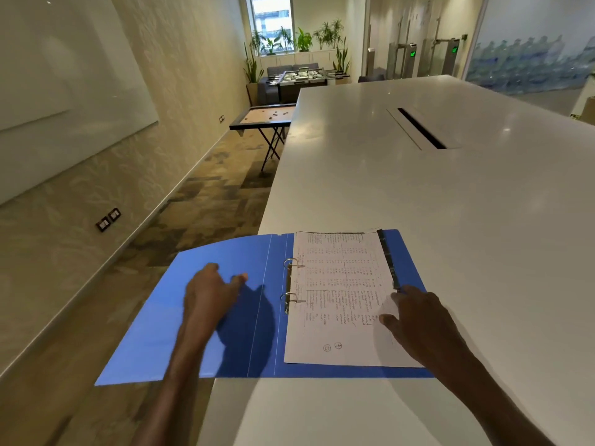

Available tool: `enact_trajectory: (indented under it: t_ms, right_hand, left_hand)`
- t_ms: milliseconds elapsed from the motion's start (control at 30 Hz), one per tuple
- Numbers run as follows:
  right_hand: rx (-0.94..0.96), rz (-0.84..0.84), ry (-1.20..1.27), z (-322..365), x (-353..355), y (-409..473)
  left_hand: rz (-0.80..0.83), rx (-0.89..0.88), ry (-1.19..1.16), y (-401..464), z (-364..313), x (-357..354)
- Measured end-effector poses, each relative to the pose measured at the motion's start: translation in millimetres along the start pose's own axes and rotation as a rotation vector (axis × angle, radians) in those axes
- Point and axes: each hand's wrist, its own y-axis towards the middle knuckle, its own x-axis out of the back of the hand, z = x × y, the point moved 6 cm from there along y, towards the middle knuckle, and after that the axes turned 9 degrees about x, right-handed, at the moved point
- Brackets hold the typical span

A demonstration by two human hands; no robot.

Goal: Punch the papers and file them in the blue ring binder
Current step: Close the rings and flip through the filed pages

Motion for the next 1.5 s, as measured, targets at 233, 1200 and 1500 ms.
enact_trajectory:
  t_ms: [233,1200,1500]
  right_hand:
    - [0.027,-0.011,-0.012,4.2,3.1,1.8]
    - [0.086,-0.024,-0.107,2.7,-0.7,-1.7]
    - [0.044,-0.035,-0.046,-1.8,-1.6,-8.0]
  left_hand:
    - [-0.017,0.244,-0.127,11.8,81.8,33.9]
    - [-0.612,-0.068,-1.202,-101.8,94.9,96.4]
    - [-0.485,-0.562,-0.925,-162.0,-8.6,59.4]
